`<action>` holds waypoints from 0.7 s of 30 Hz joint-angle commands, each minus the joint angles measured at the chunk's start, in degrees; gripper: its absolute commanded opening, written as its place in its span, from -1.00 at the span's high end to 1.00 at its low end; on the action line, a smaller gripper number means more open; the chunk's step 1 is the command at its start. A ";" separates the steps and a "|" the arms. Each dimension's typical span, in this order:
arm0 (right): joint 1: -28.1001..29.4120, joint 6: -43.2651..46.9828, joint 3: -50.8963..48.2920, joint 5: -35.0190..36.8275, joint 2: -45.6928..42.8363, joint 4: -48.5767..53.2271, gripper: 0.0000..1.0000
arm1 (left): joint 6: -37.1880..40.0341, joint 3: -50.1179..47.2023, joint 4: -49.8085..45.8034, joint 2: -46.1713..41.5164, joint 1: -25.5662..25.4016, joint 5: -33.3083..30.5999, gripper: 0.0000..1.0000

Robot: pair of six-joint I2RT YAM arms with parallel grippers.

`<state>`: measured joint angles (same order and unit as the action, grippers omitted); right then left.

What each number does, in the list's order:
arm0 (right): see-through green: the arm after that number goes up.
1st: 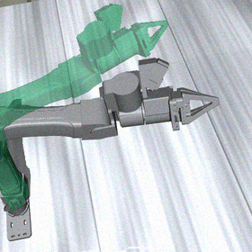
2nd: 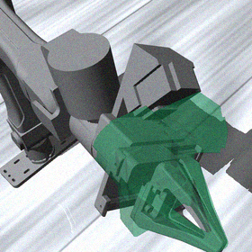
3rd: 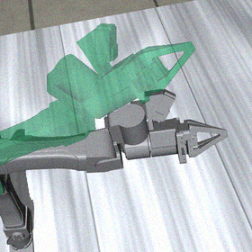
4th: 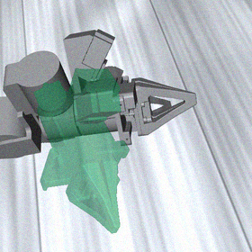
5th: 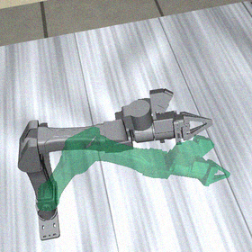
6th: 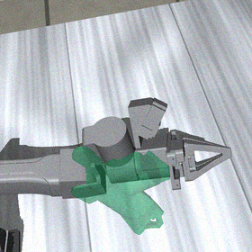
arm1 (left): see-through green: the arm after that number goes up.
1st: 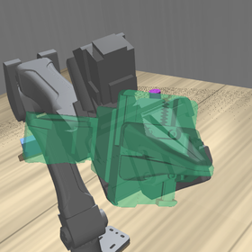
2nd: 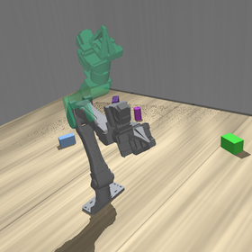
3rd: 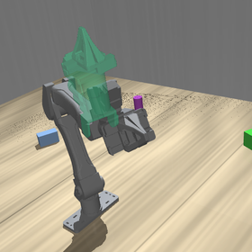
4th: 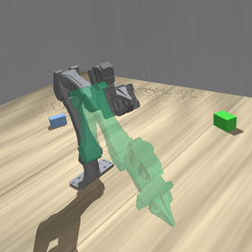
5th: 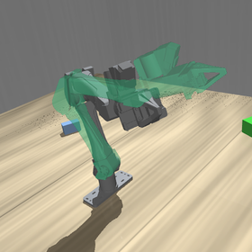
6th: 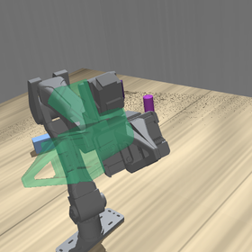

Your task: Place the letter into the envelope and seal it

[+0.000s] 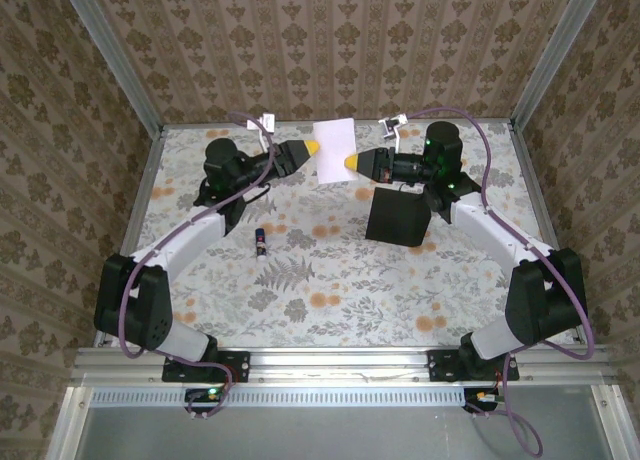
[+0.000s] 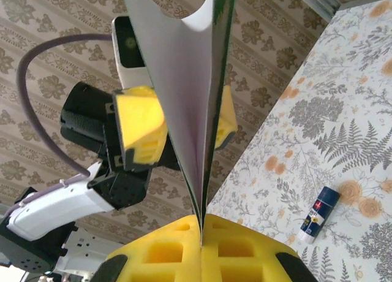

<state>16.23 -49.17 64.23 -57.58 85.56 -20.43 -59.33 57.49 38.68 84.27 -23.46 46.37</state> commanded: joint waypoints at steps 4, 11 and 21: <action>0.93 1.48 0.38 -3.61 -1.80 0.99 1.00 | 1.45 2.04 0.75 -0.10 0.11 2.24 0.32; 1.60 1.71 0.96 -4.44 -1.19 1.92 1.00 | -0.47 2.49 3.31 0.90 0.08 2.76 0.49; 2.14 1.88 1.49 -4.73 -0.63 1.92 0.97 | -0.79 3.26 3.16 0.81 0.44 3.42 1.00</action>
<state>17.69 -48.14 64.23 -60.47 85.56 -19.03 -60.25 58.54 39.46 84.82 -23.20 48.80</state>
